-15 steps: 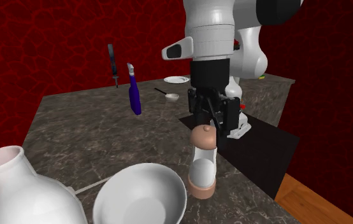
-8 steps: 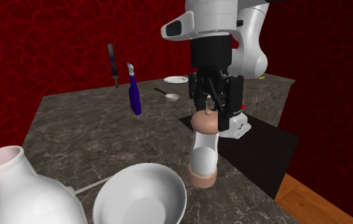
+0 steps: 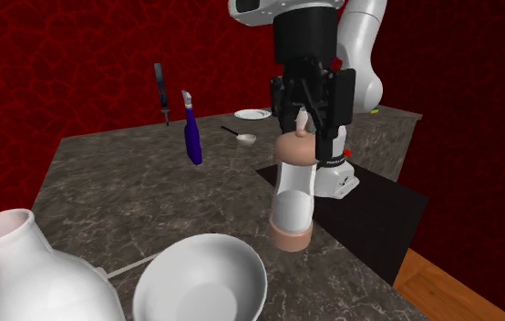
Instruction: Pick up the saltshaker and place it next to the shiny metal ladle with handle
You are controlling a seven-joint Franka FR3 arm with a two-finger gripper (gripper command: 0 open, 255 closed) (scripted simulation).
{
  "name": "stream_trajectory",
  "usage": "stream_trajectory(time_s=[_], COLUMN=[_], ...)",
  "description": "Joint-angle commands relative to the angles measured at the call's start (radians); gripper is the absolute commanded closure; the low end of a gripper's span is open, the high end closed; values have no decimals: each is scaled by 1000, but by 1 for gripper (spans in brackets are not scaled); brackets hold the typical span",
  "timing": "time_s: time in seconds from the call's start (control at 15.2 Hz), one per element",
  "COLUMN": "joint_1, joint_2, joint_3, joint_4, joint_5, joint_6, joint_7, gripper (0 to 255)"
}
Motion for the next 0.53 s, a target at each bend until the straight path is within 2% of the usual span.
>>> stream_trajectory(time_s=[0.0,0.46], joint_1=[-1,-5], joint_2=[-3,-16], joint_3=[-1,-13], joint_4=[24,107], joint_5=[-4,-16], joint_6=[-27,-122], joint_7=[7,21], gripper=[255,255])
